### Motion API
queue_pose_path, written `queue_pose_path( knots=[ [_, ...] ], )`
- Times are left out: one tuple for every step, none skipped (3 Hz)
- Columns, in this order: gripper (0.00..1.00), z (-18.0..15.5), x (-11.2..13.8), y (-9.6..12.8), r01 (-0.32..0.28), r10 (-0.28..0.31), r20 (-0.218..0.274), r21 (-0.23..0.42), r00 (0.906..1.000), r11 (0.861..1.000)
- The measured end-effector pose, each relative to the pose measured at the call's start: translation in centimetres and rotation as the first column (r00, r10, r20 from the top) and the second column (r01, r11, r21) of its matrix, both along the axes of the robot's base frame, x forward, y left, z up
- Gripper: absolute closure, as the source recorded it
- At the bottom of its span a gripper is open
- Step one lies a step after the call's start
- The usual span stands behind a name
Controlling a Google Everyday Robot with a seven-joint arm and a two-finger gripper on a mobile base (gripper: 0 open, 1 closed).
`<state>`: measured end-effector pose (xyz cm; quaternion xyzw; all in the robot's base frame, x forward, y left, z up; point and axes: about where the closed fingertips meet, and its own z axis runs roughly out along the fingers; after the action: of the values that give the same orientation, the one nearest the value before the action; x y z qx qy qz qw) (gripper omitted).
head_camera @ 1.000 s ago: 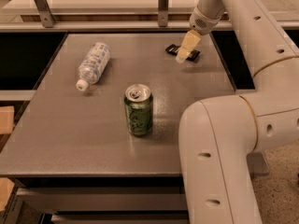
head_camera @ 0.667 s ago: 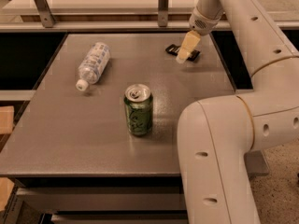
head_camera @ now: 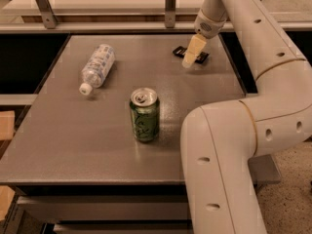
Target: Pick rxbar chocolate
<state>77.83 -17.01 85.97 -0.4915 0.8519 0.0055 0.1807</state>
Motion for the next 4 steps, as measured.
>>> queue_pose_path(
  knots=[
    [0.00, -0.4, 0.1, 0.3, -0.009, 0.009, -0.008, -0.010, 0.9999, 1.000],
    [0.00, -0.7, -0.2, 0.4, -0.022, 0.022, -0.019, 0.011, 0.9996, 1.000],
    [0.00, -0.6, -0.8, 0.3, -0.036, 0.037, -0.027, 0.054, 0.9989, 0.998],
    [0.00, -0.6, -1.2, 0.4, -0.047, 0.049, -0.032, 0.075, 0.9983, 0.996]
  ],
)
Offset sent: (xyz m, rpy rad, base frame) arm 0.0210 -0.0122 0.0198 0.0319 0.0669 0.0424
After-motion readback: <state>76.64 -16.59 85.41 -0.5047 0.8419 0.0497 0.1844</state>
